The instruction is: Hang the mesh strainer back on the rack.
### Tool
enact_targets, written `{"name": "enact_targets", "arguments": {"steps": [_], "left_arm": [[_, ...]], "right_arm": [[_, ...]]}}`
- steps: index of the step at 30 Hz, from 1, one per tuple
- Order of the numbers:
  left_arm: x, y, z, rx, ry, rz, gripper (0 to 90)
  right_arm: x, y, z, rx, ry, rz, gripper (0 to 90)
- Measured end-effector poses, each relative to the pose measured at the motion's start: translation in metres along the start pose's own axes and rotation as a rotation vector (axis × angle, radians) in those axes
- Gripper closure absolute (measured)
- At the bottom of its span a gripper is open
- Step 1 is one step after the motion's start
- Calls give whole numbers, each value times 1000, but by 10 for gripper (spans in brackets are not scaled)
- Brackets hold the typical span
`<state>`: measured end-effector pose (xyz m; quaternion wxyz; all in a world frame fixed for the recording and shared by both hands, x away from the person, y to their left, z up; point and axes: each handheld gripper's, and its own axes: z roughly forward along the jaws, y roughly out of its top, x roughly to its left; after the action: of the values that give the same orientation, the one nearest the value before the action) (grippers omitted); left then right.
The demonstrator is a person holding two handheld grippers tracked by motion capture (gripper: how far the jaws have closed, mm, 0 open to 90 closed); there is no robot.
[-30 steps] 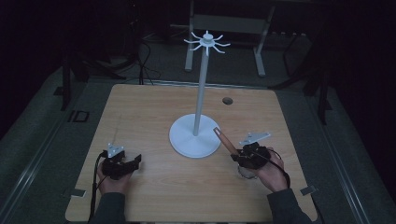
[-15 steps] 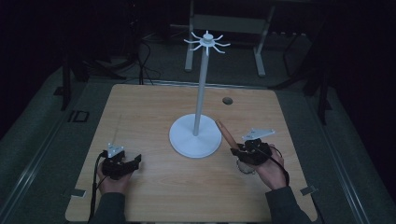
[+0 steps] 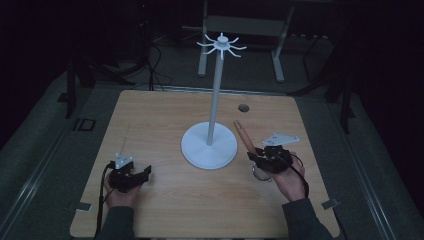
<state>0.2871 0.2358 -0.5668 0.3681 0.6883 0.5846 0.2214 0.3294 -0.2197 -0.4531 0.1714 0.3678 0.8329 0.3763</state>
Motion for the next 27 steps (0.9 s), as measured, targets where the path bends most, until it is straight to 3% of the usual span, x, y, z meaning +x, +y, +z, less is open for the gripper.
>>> {"name": "enact_targets", "arguments": {"steps": [27], "left_arm": [[0, 0, 0, -1, 0, -2, 269]], "right_arm": [[-8, 5, -13, -131, -35, 69, 698]]}}
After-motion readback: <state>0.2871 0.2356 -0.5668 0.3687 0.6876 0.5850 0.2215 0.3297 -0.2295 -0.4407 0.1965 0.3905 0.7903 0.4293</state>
